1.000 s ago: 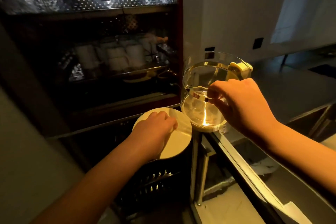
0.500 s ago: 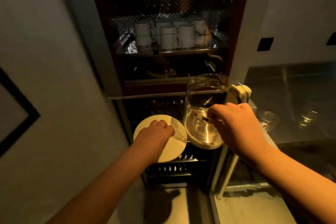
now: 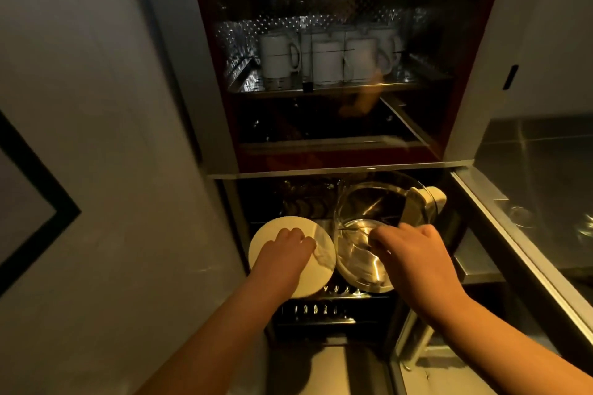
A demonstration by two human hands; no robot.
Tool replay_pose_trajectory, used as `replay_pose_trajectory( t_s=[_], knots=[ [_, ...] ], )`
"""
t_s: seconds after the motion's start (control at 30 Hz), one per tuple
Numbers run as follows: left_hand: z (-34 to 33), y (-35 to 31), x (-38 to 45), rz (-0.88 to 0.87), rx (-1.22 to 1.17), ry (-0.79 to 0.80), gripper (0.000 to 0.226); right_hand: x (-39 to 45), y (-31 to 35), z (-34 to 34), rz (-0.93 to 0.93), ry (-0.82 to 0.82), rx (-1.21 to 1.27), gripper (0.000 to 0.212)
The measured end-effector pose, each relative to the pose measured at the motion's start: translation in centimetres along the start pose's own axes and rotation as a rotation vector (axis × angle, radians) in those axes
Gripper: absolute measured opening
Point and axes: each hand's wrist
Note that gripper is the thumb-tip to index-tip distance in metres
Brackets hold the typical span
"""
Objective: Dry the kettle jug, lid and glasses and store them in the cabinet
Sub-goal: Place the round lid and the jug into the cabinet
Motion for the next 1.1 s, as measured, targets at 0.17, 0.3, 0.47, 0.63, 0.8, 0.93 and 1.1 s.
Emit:
replay_pose_trajectory(
  t_s=[0.17, 0.3, 0.47, 0.63, 0.8, 0.93, 1.1],
  knots=[
    [-2.9, 0.6, 1.3, 0.004, 0.0, -0.008, 0.077, -1.2, -0.5, -3.3, 0.003, -0.032, -0.02, 0.025],
    [-5.4, 0.9, 2.0, 0.003, -0.013, -0.038, 0.075, -2.2, -0.8, -5.6, -0.017, -0.032, -0.036, 0.028],
    [-8.1, 1.4, 2.8, 0.009, -0.029, -0.091, 0.073, -3.2, -1.0, -7.8, -0.051, -0.018, -0.028, 0.037],
    [-10.1, 1.9, 4.0, 0.021, -0.036, -0.114, 0.073, -3.5, -0.9, -9.7, -0.075, -0.034, -0.031, 0.041],
    [-11.4, 2.3, 5.5, 0.031, -0.035, -0.081, 0.084, -3.3, -1.3, -11.3, -0.108, -0.016, -0.078, 0.046],
    [-11.8, 2.6, 7.4, 0.001, -0.023, -0.107, 0.081, -2.4, -2.9, -12.5, -0.078, -0.058, -0.12, 0.05],
    [-11.9, 2.3, 8.7, 0.017, 0.003, -0.161, 0.082, -2.0, -4.2, -13.1, -0.054, -0.134, -0.093, 0.047]
  ],
)
Point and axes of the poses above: each hand's wrist, its own x-axis towards the middle knuckle, its own z-axis out of the back of the hand, y = z × x, and after that the axes turned 10 degrees about -y, right-handed
